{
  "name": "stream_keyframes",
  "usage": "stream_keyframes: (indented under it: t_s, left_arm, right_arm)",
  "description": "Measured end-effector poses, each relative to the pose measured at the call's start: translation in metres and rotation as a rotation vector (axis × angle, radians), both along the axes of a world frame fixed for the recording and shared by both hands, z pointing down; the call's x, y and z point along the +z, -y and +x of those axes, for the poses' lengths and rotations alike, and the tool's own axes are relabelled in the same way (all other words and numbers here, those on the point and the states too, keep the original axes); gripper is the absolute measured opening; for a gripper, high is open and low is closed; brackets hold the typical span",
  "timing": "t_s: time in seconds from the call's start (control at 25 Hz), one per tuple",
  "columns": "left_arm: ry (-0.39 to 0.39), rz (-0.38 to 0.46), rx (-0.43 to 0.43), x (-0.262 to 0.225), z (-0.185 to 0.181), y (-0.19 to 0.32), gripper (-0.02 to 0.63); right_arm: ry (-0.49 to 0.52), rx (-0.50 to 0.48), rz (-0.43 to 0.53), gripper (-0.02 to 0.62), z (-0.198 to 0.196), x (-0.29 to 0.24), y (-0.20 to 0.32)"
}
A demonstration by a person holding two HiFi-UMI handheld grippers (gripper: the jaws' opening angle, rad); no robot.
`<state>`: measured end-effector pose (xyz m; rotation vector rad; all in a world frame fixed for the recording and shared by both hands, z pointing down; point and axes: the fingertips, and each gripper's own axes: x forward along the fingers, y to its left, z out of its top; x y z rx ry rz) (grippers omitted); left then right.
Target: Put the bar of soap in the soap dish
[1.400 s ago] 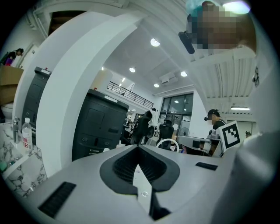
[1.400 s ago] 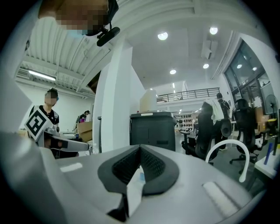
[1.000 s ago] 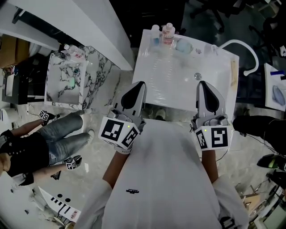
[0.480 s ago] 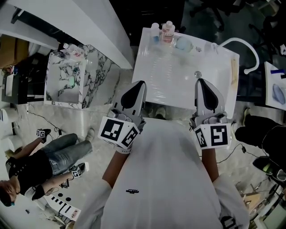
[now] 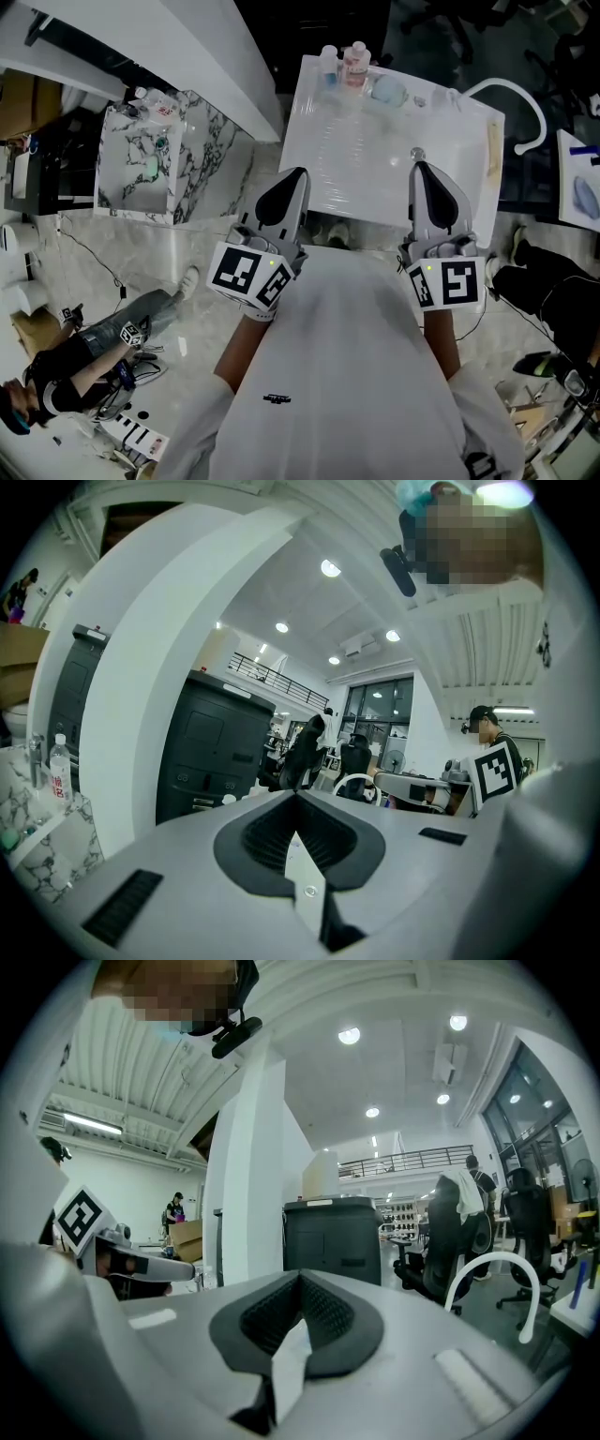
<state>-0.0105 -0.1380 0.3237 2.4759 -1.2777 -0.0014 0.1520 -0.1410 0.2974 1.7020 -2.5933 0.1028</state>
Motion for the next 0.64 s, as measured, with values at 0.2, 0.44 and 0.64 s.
stream_keyframes:
  t_s: [0.2,0.44,0.64]
  left_arm:
    - [0.000,-0.001,-0.001,-0.0002,-0.0011,-0.0005,0.008]
    - [0.000,-0.004,-0.011,0.0015,-0.0035,-0.0047,0.008]
    - [-0.018,-0.011,-0.027,0.0031,-0.0042,-0.0089,0.008]
  right_arm:
    - [0.000,-0.005,-0.006,0.012,-0.0028,0.0017,0.0001]
    - [-0.008,-0.012,-0.011,0.012,-0.0040,0.0041,-0.0024]
    - [-0.023,-0.023,-0.022,0.012,-0.0060,0.0062,-0.0036]
